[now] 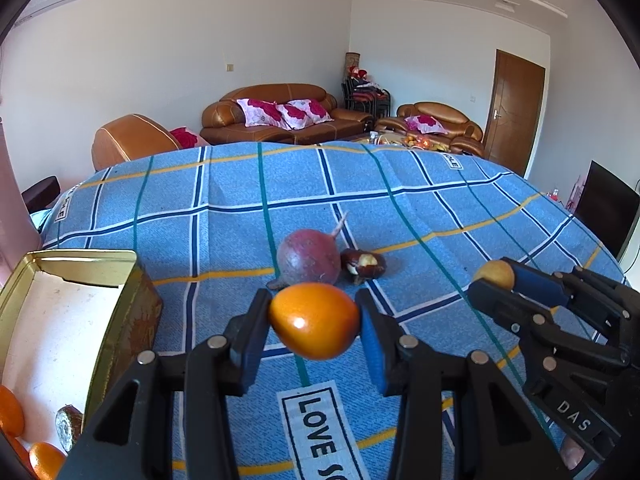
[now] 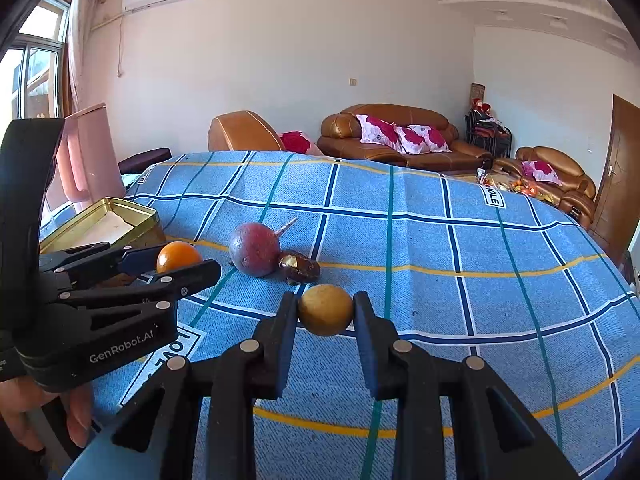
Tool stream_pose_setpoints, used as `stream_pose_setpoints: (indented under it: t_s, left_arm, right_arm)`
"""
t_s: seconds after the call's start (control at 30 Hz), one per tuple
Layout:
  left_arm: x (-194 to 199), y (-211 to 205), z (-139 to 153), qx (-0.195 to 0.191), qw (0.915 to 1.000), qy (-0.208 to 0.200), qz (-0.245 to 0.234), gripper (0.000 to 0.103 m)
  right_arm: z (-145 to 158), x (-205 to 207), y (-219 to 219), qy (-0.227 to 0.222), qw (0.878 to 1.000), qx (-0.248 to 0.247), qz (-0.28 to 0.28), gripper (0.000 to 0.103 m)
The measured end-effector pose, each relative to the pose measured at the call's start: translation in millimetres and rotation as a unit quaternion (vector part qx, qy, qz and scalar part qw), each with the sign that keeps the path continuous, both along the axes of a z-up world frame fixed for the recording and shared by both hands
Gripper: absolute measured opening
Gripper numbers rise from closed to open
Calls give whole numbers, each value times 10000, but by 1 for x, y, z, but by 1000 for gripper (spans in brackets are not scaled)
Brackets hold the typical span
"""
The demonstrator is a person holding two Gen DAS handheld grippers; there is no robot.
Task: Organize fruits
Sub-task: 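Carry the yellow fruit and orange fruit with both grippers over the tray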
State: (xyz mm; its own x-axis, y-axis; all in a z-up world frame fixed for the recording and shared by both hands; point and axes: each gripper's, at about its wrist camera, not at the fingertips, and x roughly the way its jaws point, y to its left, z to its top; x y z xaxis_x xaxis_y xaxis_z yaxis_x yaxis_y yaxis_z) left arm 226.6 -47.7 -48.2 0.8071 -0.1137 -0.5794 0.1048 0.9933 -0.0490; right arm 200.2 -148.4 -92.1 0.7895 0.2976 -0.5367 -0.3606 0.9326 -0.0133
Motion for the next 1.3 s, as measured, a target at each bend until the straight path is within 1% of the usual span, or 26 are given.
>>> stream_pose_setpoints:
  t_s: [0.2, 0.5, 0.83, 1.13, 1.3]
  left_arm:
    - [-7, -4, 3, 131, 9997, -198, 16, 44]
    - [-14, -3, 7, 126, 9992, -378, 89, 44]
    - [-24, -3, 10, 178, 9982, -556, 163, 44]
    - [-40, -5, 16, 304, 9953, -890, 222, 44]
    - [-46, -5, 18, 314, 9942, -1004, 232, 44]
  right_arm:
    - [2, -5, 1, -153, 9998, -10, 85, 30]
    - [5, -12, 0, -331, 9993, 47, 144, 30]
    - [11, -24, -2, -625, 9976, 74, 272, 30]
    - [13, -29, -3, -811, 9962, 127, 286, 30]
    - [13, -32, -5, -903, 9954, 139, 287, 30]
